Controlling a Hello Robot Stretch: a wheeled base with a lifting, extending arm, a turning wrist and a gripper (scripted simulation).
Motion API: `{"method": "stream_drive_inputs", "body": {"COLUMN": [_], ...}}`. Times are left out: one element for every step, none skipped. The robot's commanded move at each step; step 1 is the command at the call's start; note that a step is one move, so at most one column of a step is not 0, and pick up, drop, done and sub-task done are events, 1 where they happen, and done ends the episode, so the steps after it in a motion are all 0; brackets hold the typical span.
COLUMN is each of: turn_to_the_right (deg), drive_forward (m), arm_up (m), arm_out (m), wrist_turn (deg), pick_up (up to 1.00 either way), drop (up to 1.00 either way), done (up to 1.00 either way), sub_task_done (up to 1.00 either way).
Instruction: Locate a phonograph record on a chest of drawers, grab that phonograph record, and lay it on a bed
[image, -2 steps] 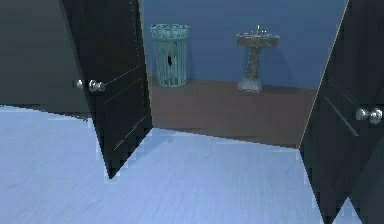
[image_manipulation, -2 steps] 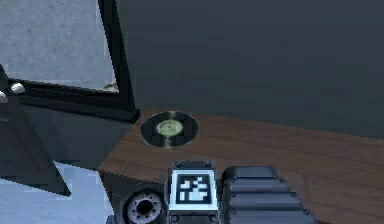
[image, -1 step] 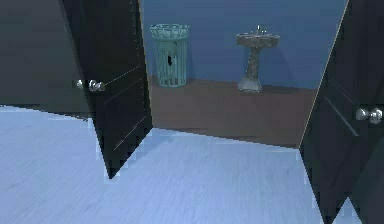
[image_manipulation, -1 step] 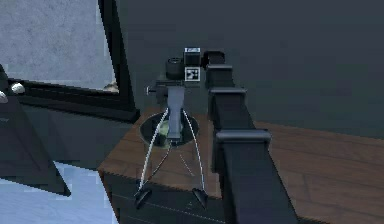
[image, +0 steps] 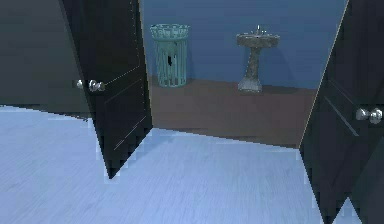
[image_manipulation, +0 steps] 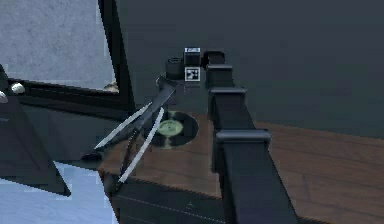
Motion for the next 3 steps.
{"method": "stream_drive_inputs", "body": {"turn_to_the_right": [0.0,0.0,0.0], "drive_forward": [0.0,0.0,0.0], "arm_up": [0.0,0.0,0.0], "arm_out": [0.0,0.0,0.0], "wrist_turn": [45.0,45.0,45.0], "pick_up": [0.0,0.0,0.0], "drop": [0.0,0.0,0.0], "done": [0.0,0.0,0.0], "sub_task_done": [0.0,0.0,0.0]}}
